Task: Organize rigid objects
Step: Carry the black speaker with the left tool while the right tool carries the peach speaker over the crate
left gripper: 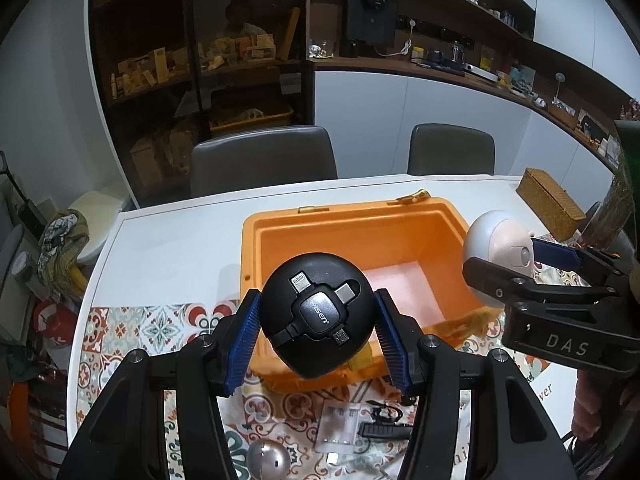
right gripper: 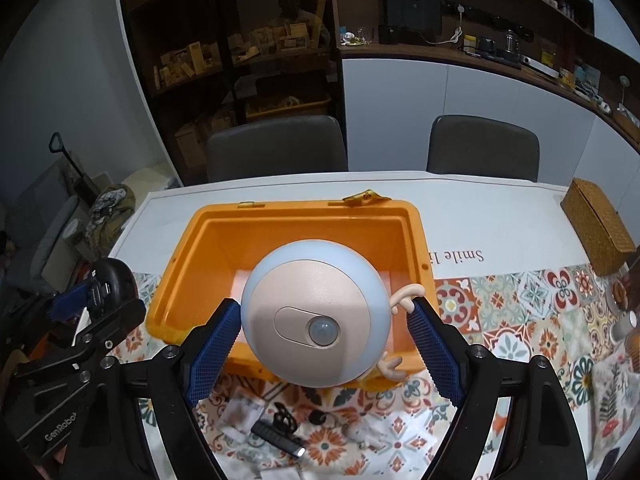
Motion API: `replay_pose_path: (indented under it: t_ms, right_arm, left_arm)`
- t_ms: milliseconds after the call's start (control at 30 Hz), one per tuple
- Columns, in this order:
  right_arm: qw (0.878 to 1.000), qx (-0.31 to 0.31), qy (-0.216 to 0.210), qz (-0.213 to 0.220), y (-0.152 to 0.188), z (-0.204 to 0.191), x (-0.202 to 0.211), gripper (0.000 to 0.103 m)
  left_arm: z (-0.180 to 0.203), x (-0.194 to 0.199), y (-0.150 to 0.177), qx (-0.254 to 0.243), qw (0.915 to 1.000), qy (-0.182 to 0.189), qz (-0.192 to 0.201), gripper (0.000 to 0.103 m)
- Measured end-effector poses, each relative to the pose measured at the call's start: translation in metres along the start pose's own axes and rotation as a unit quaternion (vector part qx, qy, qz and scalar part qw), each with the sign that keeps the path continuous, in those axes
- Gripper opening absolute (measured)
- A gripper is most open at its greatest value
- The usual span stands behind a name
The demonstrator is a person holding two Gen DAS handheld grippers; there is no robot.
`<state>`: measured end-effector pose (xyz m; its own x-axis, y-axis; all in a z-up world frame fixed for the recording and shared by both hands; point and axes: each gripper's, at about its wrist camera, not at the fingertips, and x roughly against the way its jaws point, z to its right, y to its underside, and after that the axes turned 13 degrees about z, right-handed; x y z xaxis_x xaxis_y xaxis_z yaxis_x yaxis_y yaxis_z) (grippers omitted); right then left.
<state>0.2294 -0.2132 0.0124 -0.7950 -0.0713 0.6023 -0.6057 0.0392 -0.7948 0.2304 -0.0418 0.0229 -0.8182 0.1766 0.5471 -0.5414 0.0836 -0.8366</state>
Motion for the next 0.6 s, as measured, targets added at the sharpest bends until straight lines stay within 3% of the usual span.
replay_pose_path:
  t_ms: [600]
  right_arm:
    - [0.998, 0.012, 0.02, -0.065, -0.002, 0.006, -0.067, 0.085]
  left_arm:
    - [-0.005, -0.077, -0.002, 0.001, 0.9977, -0.001, -0.068, 0.055]
